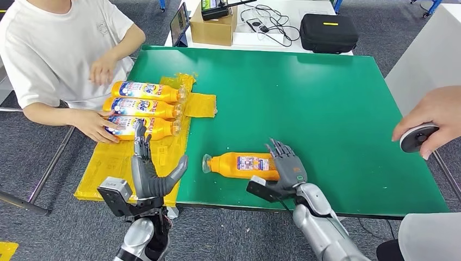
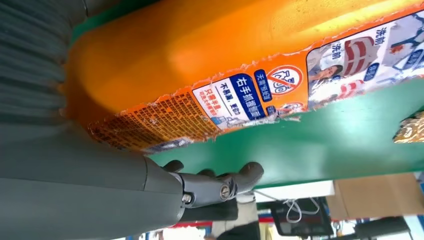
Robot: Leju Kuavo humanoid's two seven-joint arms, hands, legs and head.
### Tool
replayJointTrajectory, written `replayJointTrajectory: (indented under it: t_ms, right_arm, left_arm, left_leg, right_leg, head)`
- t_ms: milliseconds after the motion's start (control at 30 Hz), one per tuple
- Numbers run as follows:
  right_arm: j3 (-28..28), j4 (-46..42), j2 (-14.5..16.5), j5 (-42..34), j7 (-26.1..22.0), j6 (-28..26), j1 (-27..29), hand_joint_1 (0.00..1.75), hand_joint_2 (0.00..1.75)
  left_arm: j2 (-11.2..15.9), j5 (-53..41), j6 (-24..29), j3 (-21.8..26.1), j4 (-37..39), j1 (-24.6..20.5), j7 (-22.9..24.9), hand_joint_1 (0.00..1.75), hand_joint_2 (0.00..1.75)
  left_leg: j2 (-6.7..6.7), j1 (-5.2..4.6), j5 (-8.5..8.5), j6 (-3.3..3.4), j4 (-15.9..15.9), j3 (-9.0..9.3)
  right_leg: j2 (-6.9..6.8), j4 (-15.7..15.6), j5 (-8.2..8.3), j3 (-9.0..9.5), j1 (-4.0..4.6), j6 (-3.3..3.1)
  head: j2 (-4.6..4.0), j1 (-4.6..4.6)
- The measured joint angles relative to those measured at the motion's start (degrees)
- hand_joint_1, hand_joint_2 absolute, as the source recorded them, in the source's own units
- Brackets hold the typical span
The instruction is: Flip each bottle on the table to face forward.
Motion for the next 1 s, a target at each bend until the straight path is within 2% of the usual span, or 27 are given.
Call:
replayJointTrajectory:
  t_ms: [133, 233, 267, 367, 400, 500, 700, 767, 867, 1000]
  right_arm:
    - [1.3, 4.9, 1.3, 1.3, 1.1, 1.9, -4.0, 0.00, 1.75]
    - [2.3, 8.0, 1.8, 2.0, 3.0, 6.0, -6.4, 0.00, 1.75]
    - [2.6, 8.8, 1.9, 2.1, 3.9, 8.1, -7.2, 0.10, 1.75]
    - [3.5, 10.8, 1.9, 2.3, 7.2, 15.7, -9.7, 1.41, 1.75]
    - [3.9, 11.4, 1.9, 2.3, 8.2, 18.1, -10.5, 1.75, 1.75]
    - [4.5, 12.6, 1.9, 1.7, 9.1, 22.5, -12.0, 1.75, 1.75]
    - [4.7, 13.5, 1.7, -1.6, 5.1, 24.9, -12.8, 1.75, 1.75]
    - [4.2, 13.5, 1.5, -4.8, 0.4, 26.3, -12.6, 1.75, 1.75]
    - [2.3, 13.3, 1.3, -12.1, -10.2, 29.1, -10.6, 1.75, 1.75]
    - [0.3, 12.0, 1.6, -17.5, -15.9, 27.7, -7.5, 1.75, 1.75]
  left_arm:
    - [-0.1, -1.4, 1.0, -0.7, 1.3, -1.8, -0.3, 0.00, 1.75]
    - [-0.2, -2.2, 2.2, -1.4, 2.6, -2.9, 0.1, 0.00, 1.75]
    - [-0.2, -2.8, 2.7, -1.6, 3.2, -3.2, 0.3, 0.00, 1.75]
    - [-0.1, -5.1, 4.1, -2.1, 5.0, -4.1, 1.3, 0.00, 1.75]
    - [-0.1, -5.7, 4.3, -2.3, 5.8, -4.3, 1.7, 0.00, 1.75]
    - [-0.1, -6.6, 4.4, -2.7, 7.9, -5.0, 2.4, 0.00, 1.75]
    - [0.0, -7.0, 3.8, -3.6, 10.3, -5.6, 2.9, 0.00, 1.75]
    - [0.0, -7.0, 3.3, -3.9, 10.7, -5.7, 3.3, 0.00, 1.75]
    - [0.0, -6.9, 2.2, -4.6, 11.1, -5.8, 4.1, 0.00, 1.75]
    - [0.1, -5.0, 1.2, -5.2, 11.2, -5.6, 5.1, 0.00, 1.75]
  left_leg:
    - [-0.01, 0.00, 0.00, 0.00, 0.0, 0.01]
    - [0.01, 0.00, 0.00, 0.00, 0.0, 0.04]
    - [0.03, 0.00, -0.01, 0.00, 0.0, 0.07]
    - [0.16, 0.00, -0.06, 0.00, 0.0, 0.33]
    - [0.18, 0.00, -0.08, -0.01, 0.0, 0.45]
    - [0.20, 0.00, -0.10, -0.02, 0.0, 0.69]
    - [0.20, 0.00, -0.08, 0.00, 0.0, 0.87]
    - [0.20, 0.00, -0.07, 0.00, 0.0, 0.90]
    - [0.21, 0.00, -0.08, 0.00, 0.0, 0.88]
    - [0.20, 0.01, -0.10, -0.02, 0.0, 0.82]
  right_leg:
    - [0.00, 0.0, 0.00, 0.00, 0.00, 0.00]
    - [0.00, 0.0, 0.00, 0.02, 0.00, 0.00]
    - [0.00, 0.0, 0.00, 0.03, 0.00, 0.00]
    - [0.08, 0.0, 0.00, 0.21, 0.00, -0.01]
    - [0.11, -0.1, -0.01, 0.31, 0.00, -0.02]
    - [0.13, -0.1, -0.02, 0.52, 0.01, -0.03]
    - [0.13, -0.1, 0.04, 0.70, 0.01, -0.05]
    - [0.13, -0.1, 0.05, 0.73, 0.01, -0.06]
    - [0.14, -0.1, 0.06, 0.75, 0.01, -0.06]
    - [0.16, -0.1, 0.03, 0.71, 0.03, -0.06]
  head:
    - [0.00, 0.00]
    - [0.00, 0.00]
    - [0.00, -0.01]
    - [0.00, -0.01]
    - [0.00, 0.01]
    - [0.00, 0.01]
    - [0.00, 0.01]
    - [0.00, 0.01]
    - [0.00, 0.01]
    - [0.00, 0.00]
